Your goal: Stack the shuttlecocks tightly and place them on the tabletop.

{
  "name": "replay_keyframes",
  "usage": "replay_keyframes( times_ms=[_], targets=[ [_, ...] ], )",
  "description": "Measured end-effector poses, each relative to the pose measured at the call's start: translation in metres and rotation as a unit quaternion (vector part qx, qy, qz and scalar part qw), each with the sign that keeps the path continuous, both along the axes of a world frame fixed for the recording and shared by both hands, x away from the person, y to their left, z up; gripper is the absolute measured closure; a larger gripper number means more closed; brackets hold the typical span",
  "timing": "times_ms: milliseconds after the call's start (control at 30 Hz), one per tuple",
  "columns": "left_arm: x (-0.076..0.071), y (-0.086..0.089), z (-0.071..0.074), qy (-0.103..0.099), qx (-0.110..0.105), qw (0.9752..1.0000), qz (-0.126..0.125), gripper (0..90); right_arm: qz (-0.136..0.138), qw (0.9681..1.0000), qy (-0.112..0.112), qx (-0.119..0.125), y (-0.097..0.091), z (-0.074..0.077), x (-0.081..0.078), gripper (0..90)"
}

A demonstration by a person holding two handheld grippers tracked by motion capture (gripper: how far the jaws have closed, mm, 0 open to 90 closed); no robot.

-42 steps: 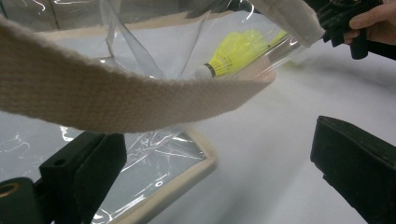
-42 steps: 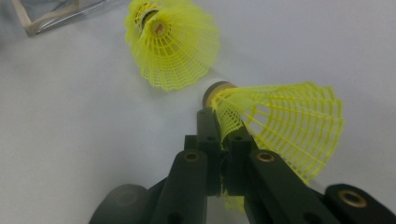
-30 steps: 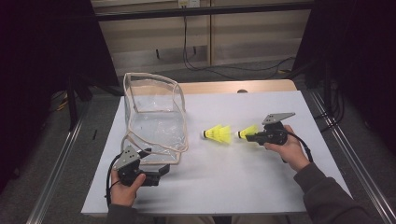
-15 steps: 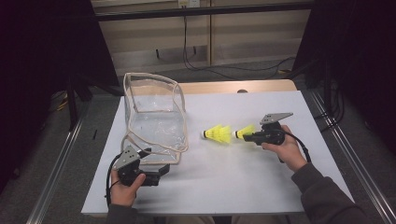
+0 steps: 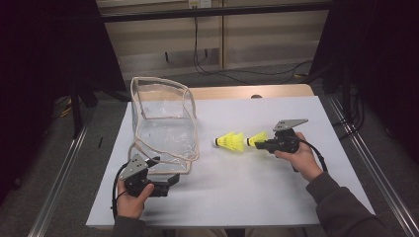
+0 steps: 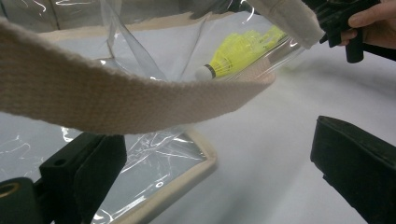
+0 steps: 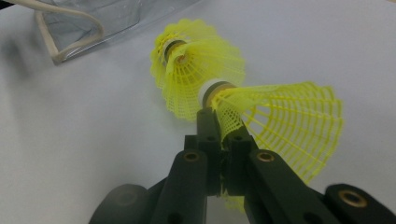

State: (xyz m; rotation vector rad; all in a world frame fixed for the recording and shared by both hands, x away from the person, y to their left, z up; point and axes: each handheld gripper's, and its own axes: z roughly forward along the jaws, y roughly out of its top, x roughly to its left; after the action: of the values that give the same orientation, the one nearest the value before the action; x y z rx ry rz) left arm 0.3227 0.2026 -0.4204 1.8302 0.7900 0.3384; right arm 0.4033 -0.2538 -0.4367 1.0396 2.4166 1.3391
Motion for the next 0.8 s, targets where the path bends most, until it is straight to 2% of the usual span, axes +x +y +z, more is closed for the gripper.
replay_keyframes(
  times_ms=[800],
  targets=[
    [0.0003,0.0002,-0.0002,0.000,0.000,1.0000,0.000,3.6,0.002,1.0000,-0.004,0.007,0.0068,-0.0001,0.0017,88.1]
  ],
)
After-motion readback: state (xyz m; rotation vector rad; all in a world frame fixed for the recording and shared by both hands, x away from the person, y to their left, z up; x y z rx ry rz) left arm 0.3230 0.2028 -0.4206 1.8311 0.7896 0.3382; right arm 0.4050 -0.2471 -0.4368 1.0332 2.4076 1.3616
